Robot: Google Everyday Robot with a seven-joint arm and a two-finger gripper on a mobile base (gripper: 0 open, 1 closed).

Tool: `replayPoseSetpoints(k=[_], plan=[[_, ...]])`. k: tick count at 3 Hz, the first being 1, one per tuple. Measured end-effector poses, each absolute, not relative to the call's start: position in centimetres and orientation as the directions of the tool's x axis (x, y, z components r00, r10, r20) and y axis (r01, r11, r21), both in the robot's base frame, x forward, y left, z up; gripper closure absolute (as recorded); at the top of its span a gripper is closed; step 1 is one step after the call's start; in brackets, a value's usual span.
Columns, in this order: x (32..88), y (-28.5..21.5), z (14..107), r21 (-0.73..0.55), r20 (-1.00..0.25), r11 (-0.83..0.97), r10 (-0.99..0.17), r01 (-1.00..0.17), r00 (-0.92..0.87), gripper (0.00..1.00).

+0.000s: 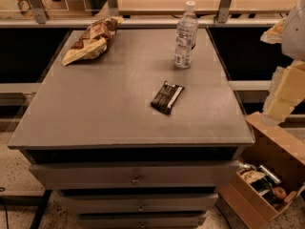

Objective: Move blue plastic bottle near brown chip bag

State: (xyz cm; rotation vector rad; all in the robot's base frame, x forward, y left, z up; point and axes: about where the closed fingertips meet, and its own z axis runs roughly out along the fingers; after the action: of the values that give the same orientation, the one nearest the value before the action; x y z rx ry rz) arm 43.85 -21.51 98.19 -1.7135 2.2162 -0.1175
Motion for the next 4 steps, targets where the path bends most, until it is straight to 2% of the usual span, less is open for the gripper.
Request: replayPoseSetpoints(k=[2, 4], plan=[[45.6, -21.3, 98.7, -0.279, -0.238, 0.292, -0.944, -0.915, -0.228, 0.0], [54.9, -20.8, 100.5, -0.309, -0.403, 0.422, -0.87, -0.852, -0.285, 0.0]])
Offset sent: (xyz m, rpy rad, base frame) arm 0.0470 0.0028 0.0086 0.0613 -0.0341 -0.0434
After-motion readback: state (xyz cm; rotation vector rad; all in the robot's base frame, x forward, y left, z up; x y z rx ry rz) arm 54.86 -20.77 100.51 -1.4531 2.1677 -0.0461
